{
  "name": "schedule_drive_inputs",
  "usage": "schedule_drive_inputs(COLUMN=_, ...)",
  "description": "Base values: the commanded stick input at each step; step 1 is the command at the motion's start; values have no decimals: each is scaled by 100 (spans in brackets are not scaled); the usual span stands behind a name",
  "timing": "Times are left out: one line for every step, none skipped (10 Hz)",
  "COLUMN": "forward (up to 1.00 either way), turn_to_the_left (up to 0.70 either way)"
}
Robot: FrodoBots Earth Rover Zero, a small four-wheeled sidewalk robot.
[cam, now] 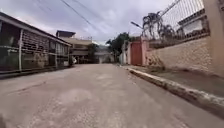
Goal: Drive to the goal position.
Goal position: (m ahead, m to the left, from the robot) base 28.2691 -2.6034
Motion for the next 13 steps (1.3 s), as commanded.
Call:
schedule_drive_inputs(forward=100, turn_to_the_left=0)
schedule_drive_inputs(forward=100, turn_to_the_left=0)
schedule_drive_inputs(forward=100, turn_to_the_left=0)
schedule_drive_inputs(forward=100, turn_to_the_left=0)
schedule_drive_inputs(forward=100, turn_to_the_left=0)
schedule_drive_inputs(forward=100, turn_to_the_left=0)
schedule_drive_inputs(forward=100, turn_to_the_left=0)
schedule_drive_inputs(forward=100, turn_to_the_left=0)
schedule_drive_inputs(forward=100, turn_to_the_left=0)
schedule_drive_inputs(forward=100, turn_to_the_left=0)
schedule_drive_inputs(forward=100, turn_to_the_left=0)
schedule_drive_inputs(forward=100, turn_to_the_left=0)
schedule_drive_inputs(forward=100, turn_to_the_left=0)
